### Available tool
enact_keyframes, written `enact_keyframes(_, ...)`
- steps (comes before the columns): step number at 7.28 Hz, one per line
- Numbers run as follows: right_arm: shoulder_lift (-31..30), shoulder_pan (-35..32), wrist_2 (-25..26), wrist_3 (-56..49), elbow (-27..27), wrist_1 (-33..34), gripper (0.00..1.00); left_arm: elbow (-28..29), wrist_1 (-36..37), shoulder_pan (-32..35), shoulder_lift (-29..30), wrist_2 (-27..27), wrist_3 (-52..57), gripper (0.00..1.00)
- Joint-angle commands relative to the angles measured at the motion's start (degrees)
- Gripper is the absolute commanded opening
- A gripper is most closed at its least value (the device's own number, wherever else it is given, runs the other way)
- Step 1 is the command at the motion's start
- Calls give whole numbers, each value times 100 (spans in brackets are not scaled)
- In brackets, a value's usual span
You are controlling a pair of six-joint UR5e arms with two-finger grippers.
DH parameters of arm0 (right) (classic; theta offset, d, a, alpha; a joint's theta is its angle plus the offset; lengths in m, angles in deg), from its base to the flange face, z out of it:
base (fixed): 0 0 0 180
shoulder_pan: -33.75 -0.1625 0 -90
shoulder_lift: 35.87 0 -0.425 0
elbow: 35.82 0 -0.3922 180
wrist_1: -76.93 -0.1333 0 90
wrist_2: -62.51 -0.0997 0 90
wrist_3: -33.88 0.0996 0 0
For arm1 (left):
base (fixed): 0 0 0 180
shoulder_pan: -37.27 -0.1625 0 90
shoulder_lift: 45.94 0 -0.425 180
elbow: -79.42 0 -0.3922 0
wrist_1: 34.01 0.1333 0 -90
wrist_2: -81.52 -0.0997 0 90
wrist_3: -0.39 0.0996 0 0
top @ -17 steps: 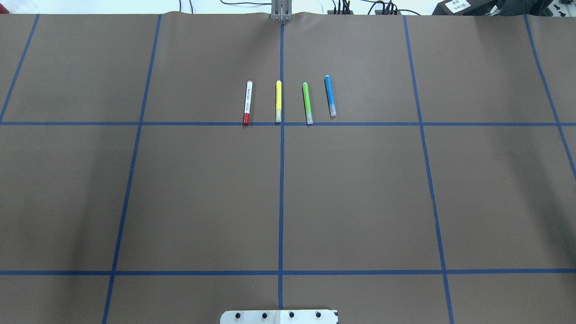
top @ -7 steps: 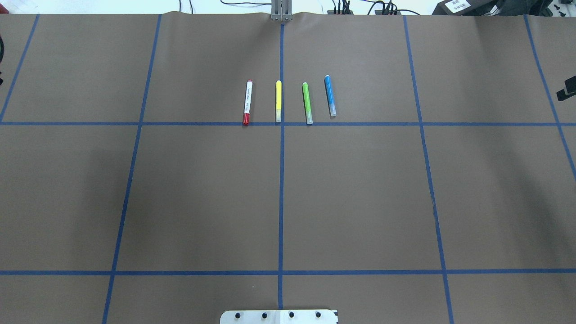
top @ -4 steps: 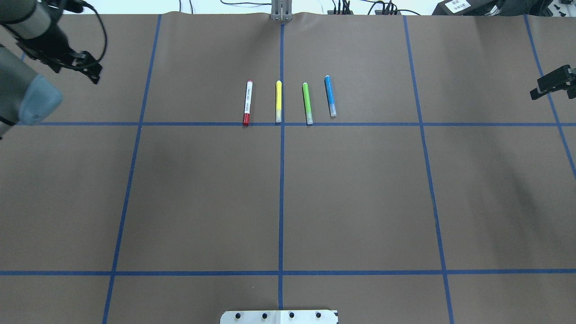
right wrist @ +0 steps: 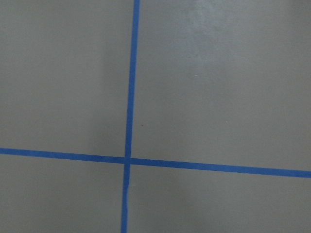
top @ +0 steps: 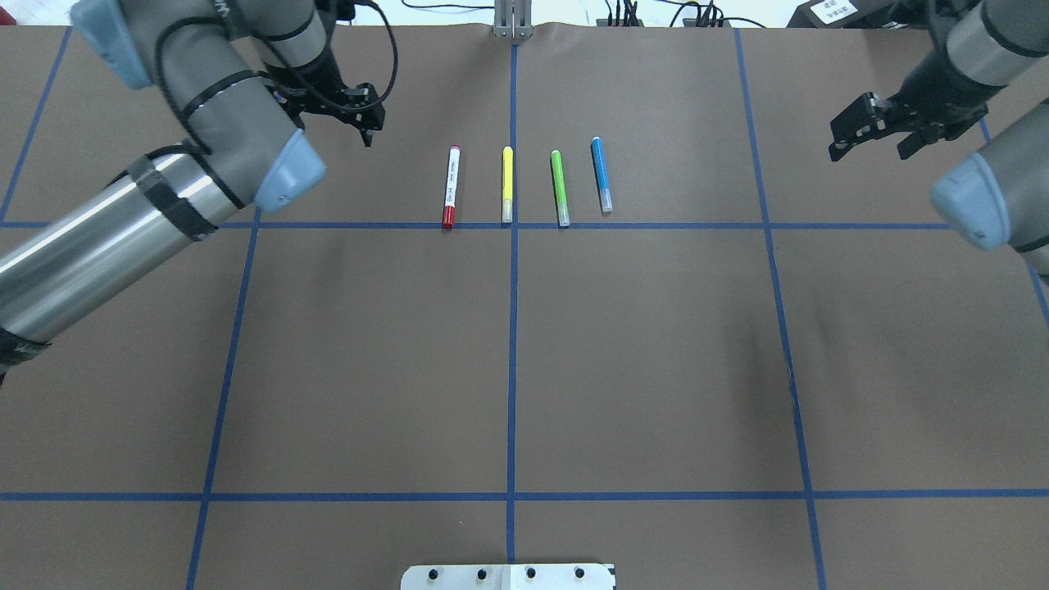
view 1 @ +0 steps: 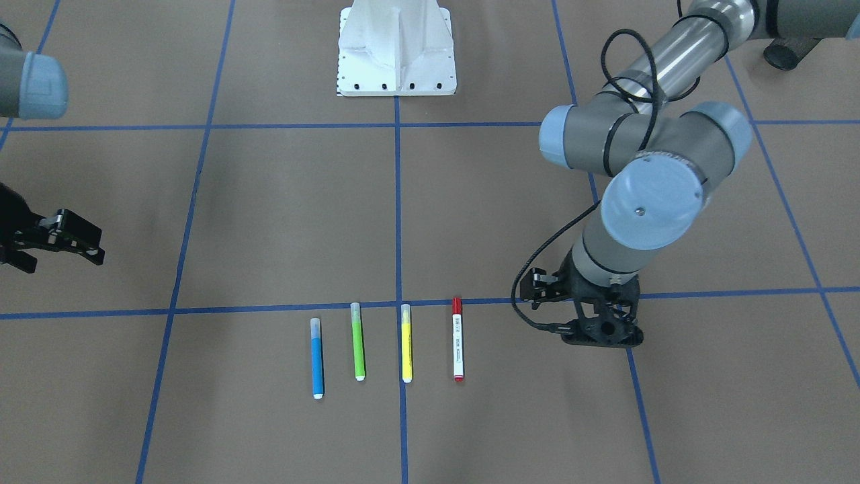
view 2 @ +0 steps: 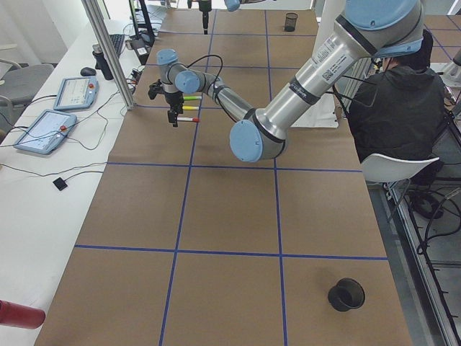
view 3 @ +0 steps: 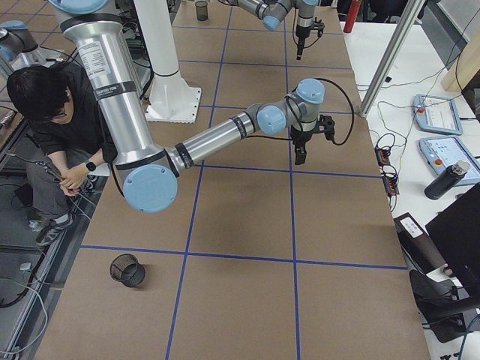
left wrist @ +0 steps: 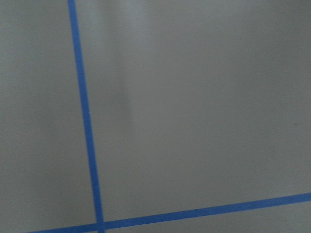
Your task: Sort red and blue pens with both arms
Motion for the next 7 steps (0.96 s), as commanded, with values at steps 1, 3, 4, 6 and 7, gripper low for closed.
enact_keyframes(1, 452, 261, 264, 319, -373, -10, 100, 860, -933, -363, 549, -56, -809, 99)
enact_keyframes(3, 803, 331, 264, 733, -655, -11, 100, 1223, -1149, -854, 780, -606, -1040, 94)
enact_keyframes(4, 848, 375, 264, 917, -674, -20, 100, 1345, -1314, -1040, 762, -767, -1127, 93)
enact_keyframes(6, 858, 402, 264, 954, -674, -20, 100, 1522, -1570, -1147, 745, -812, -1286, 88)
enact_keyframes(7, 858, 410, 264, 954, -683, -20, 100, 1548, -1606, -1147, 745, -812, -1286, 86)
